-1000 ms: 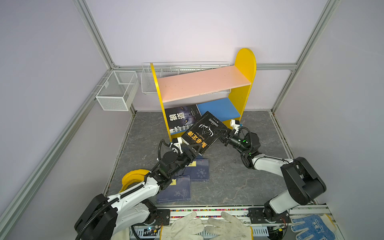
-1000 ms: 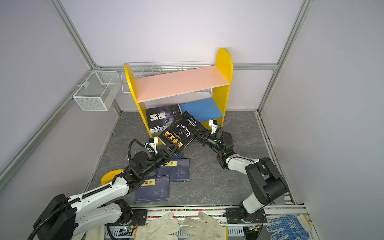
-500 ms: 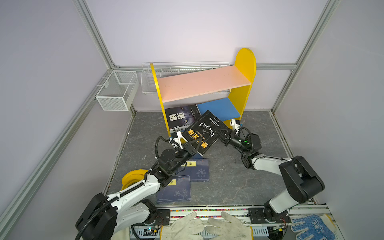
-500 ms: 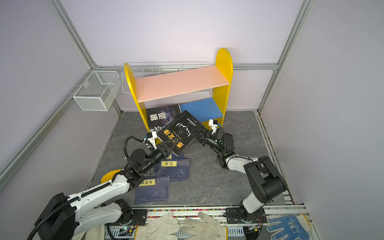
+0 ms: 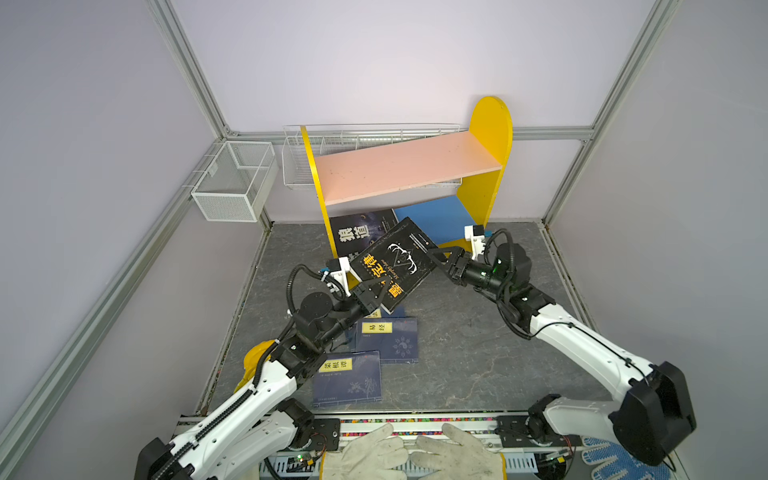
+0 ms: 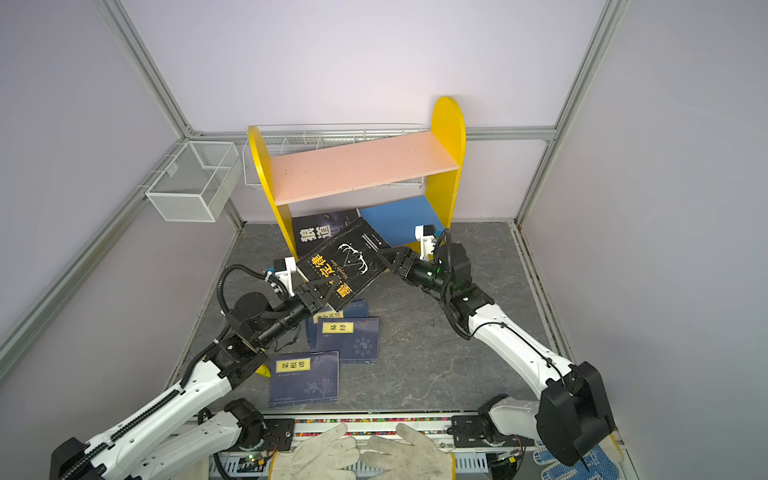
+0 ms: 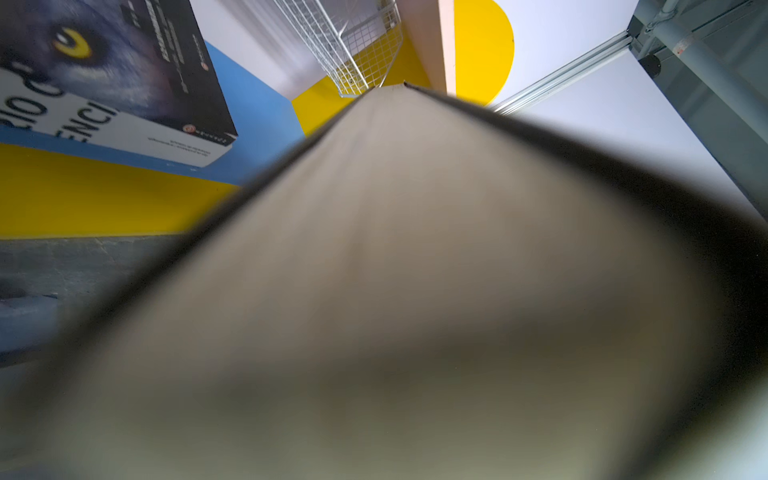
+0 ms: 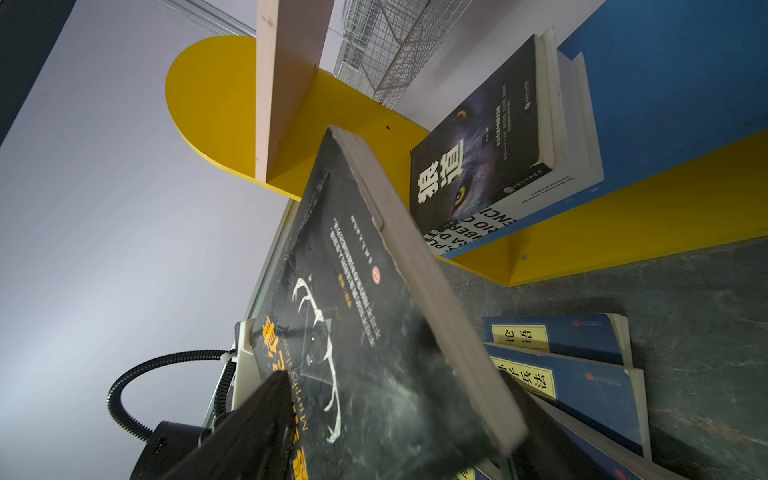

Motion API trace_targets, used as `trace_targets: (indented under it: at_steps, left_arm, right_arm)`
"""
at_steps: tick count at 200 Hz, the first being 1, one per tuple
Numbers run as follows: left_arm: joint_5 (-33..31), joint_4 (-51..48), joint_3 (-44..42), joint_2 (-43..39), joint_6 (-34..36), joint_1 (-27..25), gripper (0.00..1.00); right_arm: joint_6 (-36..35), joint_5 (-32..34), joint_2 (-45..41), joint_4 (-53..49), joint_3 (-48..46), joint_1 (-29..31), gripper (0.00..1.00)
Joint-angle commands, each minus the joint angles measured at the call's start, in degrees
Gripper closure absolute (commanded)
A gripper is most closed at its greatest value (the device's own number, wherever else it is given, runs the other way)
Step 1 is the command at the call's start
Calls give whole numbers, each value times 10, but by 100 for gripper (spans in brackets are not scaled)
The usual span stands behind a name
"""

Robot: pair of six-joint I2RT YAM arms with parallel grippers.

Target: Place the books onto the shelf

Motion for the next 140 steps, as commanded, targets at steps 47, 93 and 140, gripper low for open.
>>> trace_targets:
  at_steps: [47, 93, 140]
  left_arm:
    - [102, -170, 61, -70, 64, 90, 100]
    - [116, -269, 98, -77, 130, 96, 100]
    - [122, -306, 113, -66, 163, 97, 100]
  right_arm:
    - [-164, -7, -8, -186, 36, -32, 0]
    - [-205, -10, -21, -226, 61, -47, 12]
    - [-210, 22, -48, -241, 45, -62, 12]
